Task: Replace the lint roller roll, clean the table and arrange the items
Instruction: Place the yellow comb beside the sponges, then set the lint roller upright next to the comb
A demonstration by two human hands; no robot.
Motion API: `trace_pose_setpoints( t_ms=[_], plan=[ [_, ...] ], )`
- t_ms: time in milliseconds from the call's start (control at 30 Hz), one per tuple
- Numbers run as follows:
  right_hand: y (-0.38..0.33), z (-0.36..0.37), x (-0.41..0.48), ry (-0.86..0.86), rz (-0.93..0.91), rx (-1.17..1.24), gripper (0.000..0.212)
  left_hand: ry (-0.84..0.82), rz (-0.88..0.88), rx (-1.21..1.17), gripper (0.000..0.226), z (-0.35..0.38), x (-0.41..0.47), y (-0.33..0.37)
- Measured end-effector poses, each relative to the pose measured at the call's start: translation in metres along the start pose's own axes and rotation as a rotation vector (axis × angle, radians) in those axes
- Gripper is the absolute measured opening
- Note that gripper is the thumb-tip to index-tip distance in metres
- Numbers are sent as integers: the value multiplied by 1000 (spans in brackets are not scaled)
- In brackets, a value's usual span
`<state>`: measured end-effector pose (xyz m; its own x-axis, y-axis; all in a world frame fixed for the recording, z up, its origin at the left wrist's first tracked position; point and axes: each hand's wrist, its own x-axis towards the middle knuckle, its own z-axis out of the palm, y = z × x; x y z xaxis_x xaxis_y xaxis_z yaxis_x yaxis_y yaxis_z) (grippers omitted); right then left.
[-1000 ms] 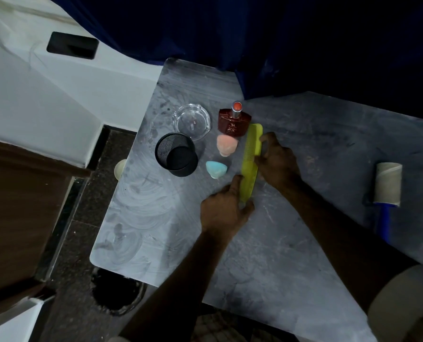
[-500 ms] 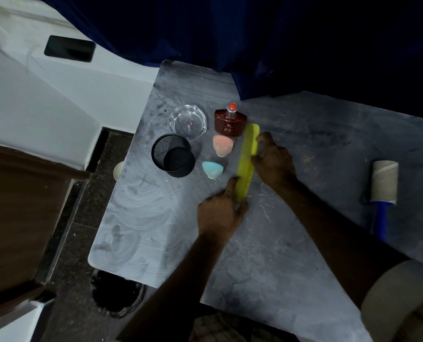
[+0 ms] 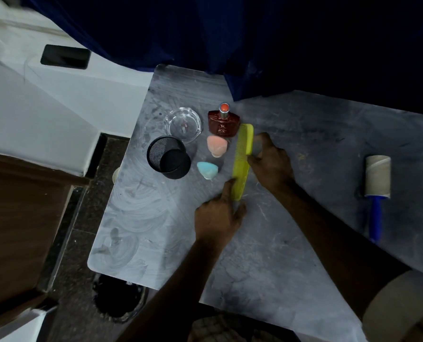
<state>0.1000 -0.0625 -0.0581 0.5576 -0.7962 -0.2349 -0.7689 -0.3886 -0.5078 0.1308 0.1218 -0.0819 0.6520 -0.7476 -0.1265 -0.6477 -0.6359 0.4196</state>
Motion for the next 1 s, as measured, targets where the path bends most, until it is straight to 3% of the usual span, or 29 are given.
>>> trace_pose_setpoints(
  t_ms=[367, 600, 833, 900, 1000],
  plan=[
    [56, -37, -74, 126, 97, 162, 48, -79, 109, -74, 57, -8, -7, 61],
    [113, -70, -113, 209, 300, 242, 47, -200, 218, -174, 52, 15, -16, 124],
    [167, -109, -139, 367, 401, 119, 34, -384, 237, -297, 45, 43, -20, 184],
    [185, -116, -144, 402, 437, 104, 39, -419, 248, -303, 44, 53, -18, 201],
    [209, -123, -143, 327, 468, 18, 39, -480, 243, -336, 44, 67, -12, 223]
  ],
)
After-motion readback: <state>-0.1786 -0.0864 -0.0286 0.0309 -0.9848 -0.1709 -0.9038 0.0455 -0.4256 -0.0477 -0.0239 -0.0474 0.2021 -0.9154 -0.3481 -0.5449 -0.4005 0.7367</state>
